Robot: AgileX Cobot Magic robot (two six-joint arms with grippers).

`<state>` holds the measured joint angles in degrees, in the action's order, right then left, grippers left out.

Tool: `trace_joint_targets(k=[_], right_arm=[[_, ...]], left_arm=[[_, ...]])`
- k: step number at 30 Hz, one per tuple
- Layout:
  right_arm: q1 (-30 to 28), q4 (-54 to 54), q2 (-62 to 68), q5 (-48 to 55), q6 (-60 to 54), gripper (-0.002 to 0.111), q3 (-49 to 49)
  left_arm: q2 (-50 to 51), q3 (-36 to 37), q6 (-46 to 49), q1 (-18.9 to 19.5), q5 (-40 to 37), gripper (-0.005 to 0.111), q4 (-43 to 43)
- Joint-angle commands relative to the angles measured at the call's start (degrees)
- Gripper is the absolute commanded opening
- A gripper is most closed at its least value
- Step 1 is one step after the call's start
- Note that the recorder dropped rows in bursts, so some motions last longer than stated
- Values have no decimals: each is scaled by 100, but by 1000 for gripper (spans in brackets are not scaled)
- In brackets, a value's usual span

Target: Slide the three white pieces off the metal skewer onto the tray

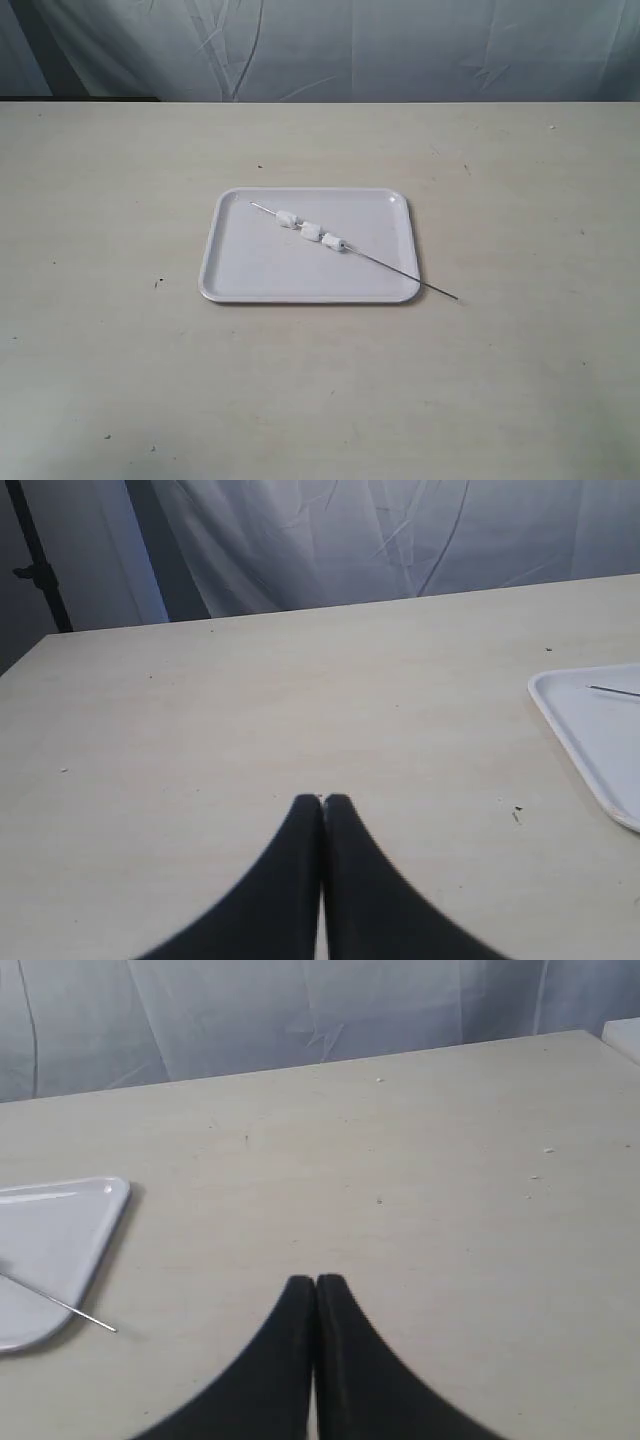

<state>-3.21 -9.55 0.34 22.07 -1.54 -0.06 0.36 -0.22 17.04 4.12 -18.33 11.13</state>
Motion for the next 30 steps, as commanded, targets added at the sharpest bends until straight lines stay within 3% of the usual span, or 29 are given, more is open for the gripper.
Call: trace_joint_targets(k=[1, 13, 22, 25, 26, 28, 30], right_arm=[[-10, 650, -34, -117, -31, -1, 6], [-10, 701, -34, -456, -31, -1, 6], [-10, 648, -34, -3099, -31, -1, 6], [-10, 648, -34, -3846, -31, -1, 6], [-10, 648, -34, -3991, -31, -1, 6], [-10, 609, -34, -4271, 154, -1, 6], [-10, 490, -34, -4456, 883, -1, 6]], left_arm=[[-36, 22, -16, 30, 45, 0, 42], [-36, 22, -16, 30, 45, 0, 42], [-36, 22, -16, 30, 45, 0, 42], [-36, 22, -16, 30, 125, 0, -928], [-36, 22, -16, 30, 225, 0, -1113], [-36, 22, -32, 30, 1141, 0, -1037], [-36, 22, -43, 30, 2610, 0, -388]])
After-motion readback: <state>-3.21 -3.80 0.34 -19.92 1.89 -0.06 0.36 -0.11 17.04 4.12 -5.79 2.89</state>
